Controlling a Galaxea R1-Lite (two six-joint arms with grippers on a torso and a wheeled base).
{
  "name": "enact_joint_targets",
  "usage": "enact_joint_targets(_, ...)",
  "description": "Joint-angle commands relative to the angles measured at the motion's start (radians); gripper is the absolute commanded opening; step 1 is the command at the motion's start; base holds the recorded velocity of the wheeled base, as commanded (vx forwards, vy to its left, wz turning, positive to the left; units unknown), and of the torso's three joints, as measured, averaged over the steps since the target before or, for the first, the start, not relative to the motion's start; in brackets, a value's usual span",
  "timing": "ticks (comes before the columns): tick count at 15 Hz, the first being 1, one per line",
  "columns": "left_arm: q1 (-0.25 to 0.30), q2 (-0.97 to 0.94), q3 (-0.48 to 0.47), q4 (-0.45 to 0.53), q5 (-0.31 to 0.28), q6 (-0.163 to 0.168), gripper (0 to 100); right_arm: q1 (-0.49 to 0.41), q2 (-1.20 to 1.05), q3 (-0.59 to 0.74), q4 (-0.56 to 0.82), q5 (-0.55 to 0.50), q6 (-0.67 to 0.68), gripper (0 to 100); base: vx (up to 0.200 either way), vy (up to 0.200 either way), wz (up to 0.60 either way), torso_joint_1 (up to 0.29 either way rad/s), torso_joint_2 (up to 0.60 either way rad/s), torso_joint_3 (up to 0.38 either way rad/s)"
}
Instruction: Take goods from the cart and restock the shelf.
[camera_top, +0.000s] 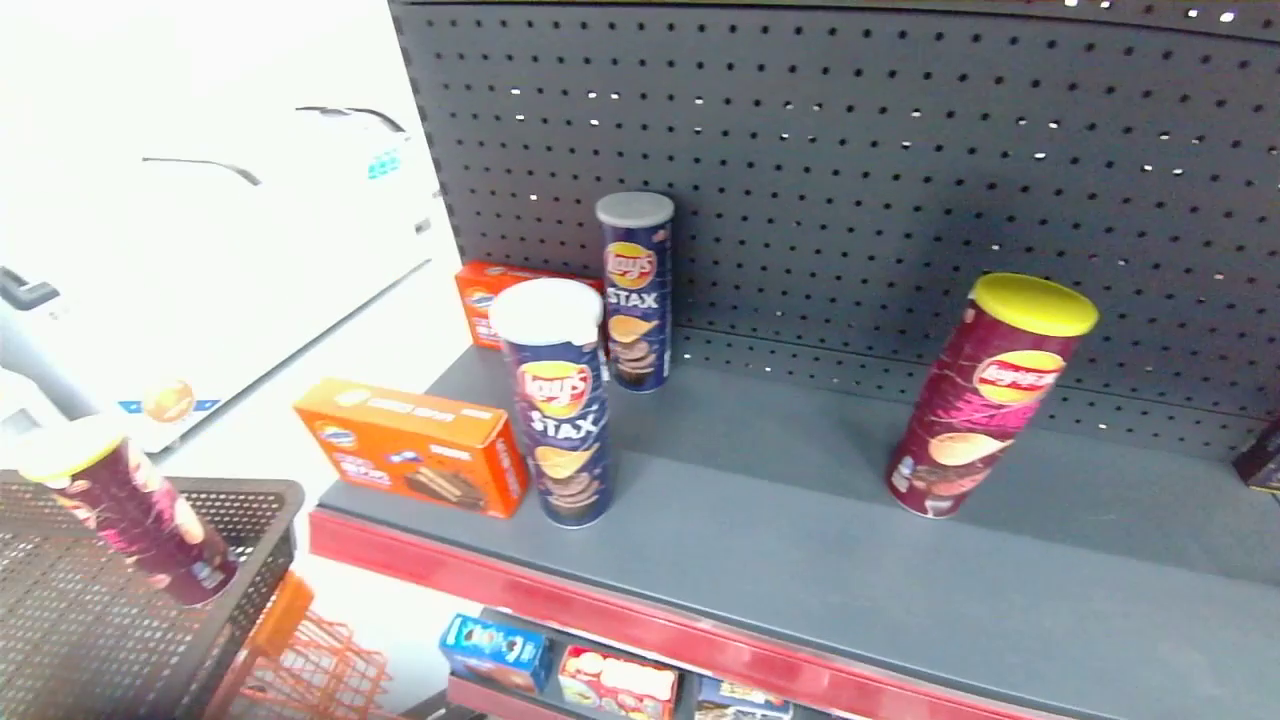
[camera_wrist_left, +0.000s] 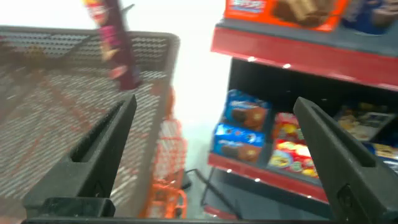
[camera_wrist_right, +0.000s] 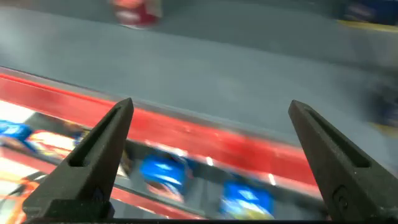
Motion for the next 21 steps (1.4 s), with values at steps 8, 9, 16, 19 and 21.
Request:
enact_joint_targets(8,0.001,0.001,0.000,-0.001,-0.006,-0.001,100,0.000,0.001,0.000,0.000,0.000,0.000,100,0.000,0.000,0.22,0.001,0.00,0.003)
enact_joint_targets(9,0.001,0.001,0.000,-0.001,-0.007,-0.001,100,0.000,0.001,0.000,0.000,0.000,0.000,100,0.000,0.000,0.00,0.000,0.00,0.000)
enact_joint_targets(16,0.001,0.001,0.000,-0.001,-0.018,0.000,100,0.000,0.001,0.000,0.000,0.000,0.000,100,0.000,0.000,0.00,0.000,0.00,0.000)
enact_joint_targets(19,-0.001,0.001,0.000,0.001,-0.019,-0.001,100,0.000,0.001,0.000,0.000,0.000,0.000,100,0.000,0.000,0.00,0.000,0.00,0.000)
enact_joint_targets(21,-0.001,0.001,0.000,0.001,-0.021,-0.001,100,0.000,0.001,0.000,0.000,0.000,0.000,100,0.000,0.000,0.00,0.000,0.00,0.000)
